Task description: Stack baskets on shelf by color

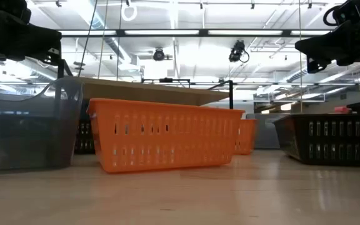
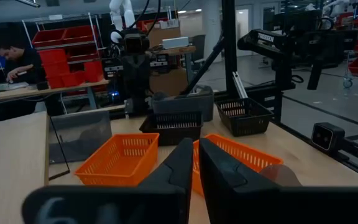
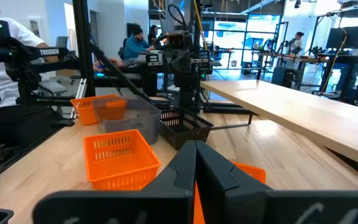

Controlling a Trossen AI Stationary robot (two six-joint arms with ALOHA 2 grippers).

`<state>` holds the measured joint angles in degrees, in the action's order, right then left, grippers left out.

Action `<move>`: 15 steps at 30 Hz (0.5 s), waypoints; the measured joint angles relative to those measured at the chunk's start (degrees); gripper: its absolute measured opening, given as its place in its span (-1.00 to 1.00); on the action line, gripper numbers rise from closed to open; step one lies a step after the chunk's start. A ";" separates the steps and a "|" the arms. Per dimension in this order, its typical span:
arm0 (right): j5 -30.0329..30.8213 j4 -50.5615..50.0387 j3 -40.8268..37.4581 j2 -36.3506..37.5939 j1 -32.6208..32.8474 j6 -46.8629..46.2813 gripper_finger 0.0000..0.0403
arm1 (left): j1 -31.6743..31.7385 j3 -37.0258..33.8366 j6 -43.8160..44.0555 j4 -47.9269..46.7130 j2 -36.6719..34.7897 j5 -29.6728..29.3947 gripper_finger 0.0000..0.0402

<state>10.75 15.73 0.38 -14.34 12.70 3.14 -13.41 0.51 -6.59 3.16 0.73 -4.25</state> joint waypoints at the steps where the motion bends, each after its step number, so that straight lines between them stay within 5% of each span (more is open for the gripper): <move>1: 0.01 0.02 0.00 0.00 0.01 0.00 -0.94 | 0.00 0.02 0.00 0.00 0.00 0.00 -0.84; 15: 0.02 0.02 0.00 0.02 -0.01 0.00 -0.94 | 0.00 0.00 0.00 0.00 0.00 0.00 -0.83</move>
<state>10.76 15.75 0.38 -14.33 12.69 3.14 -13.41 0.51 -6.59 3.16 0.73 -4.25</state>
